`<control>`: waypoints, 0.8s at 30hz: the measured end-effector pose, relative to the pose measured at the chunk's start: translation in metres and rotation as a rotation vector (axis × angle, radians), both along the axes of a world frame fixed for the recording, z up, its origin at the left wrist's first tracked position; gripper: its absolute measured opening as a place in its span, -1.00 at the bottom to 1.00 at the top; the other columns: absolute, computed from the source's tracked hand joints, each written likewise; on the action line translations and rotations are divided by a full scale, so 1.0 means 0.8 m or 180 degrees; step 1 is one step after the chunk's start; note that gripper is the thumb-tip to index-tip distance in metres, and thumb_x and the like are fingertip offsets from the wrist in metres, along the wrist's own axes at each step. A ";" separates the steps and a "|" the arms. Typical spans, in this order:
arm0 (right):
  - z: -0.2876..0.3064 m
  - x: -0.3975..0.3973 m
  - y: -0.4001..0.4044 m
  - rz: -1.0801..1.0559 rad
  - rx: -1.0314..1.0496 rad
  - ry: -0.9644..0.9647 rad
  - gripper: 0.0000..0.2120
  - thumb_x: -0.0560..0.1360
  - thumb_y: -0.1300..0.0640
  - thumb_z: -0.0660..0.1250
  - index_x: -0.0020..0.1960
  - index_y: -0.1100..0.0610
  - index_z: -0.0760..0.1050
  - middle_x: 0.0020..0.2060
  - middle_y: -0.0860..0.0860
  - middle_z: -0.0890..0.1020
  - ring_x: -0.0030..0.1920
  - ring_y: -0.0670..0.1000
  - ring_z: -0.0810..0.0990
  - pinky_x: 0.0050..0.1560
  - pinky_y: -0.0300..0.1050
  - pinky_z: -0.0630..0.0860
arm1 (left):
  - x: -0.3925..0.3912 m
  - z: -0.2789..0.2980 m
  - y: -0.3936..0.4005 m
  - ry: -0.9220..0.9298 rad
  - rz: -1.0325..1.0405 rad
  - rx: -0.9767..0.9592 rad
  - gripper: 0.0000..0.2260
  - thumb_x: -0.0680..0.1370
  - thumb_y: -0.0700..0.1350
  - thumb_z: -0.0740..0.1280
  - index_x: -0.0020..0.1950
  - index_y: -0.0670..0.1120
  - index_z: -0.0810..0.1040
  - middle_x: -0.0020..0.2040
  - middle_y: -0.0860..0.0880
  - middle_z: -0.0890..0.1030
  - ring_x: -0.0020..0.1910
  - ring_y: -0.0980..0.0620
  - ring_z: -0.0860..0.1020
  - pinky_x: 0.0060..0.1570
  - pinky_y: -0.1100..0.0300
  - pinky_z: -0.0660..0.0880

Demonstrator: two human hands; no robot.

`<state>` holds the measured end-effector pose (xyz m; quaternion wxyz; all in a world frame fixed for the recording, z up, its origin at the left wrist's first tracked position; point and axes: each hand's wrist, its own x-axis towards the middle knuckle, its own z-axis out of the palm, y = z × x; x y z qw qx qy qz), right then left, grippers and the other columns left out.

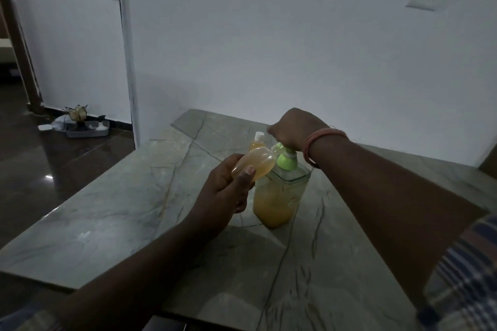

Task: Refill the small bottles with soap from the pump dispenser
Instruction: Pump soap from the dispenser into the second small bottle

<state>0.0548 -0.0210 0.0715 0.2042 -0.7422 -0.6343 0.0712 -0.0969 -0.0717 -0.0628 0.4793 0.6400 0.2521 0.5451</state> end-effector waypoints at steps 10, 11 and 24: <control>0.000 -0.004 -0.003 -0.0019 0.0059 -0.0290 -0.75 0.46 0.01 0.32 -0.36 0.06 0.45 -0.34 0.02 0.58 -0.32 0.03 0.54 -0.24 -0.11 0.42 | -0.001 -0.002 -0.001 -0.0015 -0.0012 -0.0035 -0.69 0.59 0.04 0.26 0.25 -0.11 0.47 -0.29 -0.07 0.46 -0.46 0.09 0.36 -0.49 0.23 0.33; 0.004 -0.006 -0.005 0.0032 0.0039 -0.0337 -0.74 0.45 0.01 0.34 -0.37 0.06 0.45 -0.35 0.02 0.58 -0.33 0.02 0.53 -0.26 -0.13 0.40 | 0.000 -0.001 -0.003 -0.0037 -0.0028 -0.0034 -0.68 0.58 0.04 0.26 0.25 -0.11 0.47 -0.29 -0.06 0.46 -0.46 0.10 0.36 -0.50 0.23 0.33; -0.002 0.003 0.006 -0.0012 0.0192 -0.0036 -0.71 0.44 -0.03 0.32 -0.38 0.09 0.45 -0.46 0.02 0.55 -0.38 0.06 0.54 -0.32 -0.14 0.38 | 0.001 0.002 -0.002 0.0076 0.0021 0.0050 -0.68 0.58 0.08 0.26 0.23 -0.09 0.47 -0.28 -0.02 0.49 -0.44 0.10 0.39 -0.47 0.26 0.37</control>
